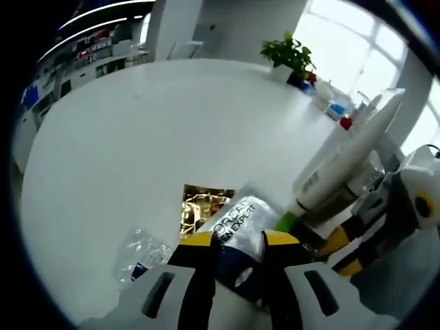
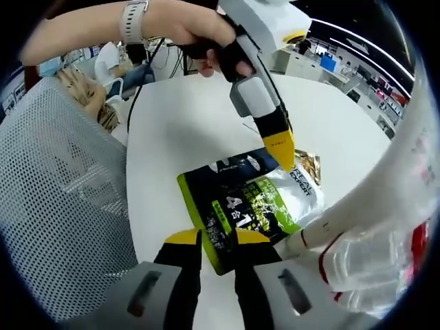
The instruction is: Arrange the skincare products in the storage area until every visible bottle or jar stands upright without overlapping.
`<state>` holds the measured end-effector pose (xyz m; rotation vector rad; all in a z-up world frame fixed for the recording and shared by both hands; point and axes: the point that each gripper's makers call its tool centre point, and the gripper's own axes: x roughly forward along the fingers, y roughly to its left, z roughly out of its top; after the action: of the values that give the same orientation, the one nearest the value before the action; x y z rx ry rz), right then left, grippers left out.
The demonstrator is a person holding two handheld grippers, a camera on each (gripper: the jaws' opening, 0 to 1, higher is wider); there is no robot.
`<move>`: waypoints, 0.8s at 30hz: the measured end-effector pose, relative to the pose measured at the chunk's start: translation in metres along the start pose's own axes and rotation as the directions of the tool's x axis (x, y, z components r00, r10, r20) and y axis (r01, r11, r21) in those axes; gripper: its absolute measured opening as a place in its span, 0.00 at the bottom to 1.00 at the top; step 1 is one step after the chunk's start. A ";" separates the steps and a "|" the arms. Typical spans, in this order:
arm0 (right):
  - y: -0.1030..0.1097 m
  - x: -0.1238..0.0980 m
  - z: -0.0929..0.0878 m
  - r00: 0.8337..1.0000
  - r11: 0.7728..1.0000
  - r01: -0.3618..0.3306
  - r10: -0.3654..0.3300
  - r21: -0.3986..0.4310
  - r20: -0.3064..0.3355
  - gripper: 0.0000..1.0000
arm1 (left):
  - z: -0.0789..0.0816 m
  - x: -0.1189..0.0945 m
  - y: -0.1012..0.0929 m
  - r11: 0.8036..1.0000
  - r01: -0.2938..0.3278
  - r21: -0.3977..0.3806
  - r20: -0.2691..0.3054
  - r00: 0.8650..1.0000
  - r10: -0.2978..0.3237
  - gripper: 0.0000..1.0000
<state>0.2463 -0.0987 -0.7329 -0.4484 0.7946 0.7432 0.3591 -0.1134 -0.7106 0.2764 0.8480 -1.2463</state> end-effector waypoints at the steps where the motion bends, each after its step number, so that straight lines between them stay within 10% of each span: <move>1: -0.001 -0.002 0.003 1.000 1.000 0.006 -0.006 0.000 0.008 0.17 | 0.002 -0.003 -0.002 1.000 0.001 0.005 0.007 1.000 -0.001 0.22; 24: -0.012 -0.080 0.046 0.973 0.993 0.108 -0.114 0.042 0.200 0.19 | 0.035 -0.058 -0.054 0.995 -0.034 0.095 0.144 0.989 0.020 0.25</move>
<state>0.2389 -0.1122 -0.6415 -0.3800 0.5846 0.6597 0.3203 -0.1107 -0.6332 0.2724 0.6594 -1.2680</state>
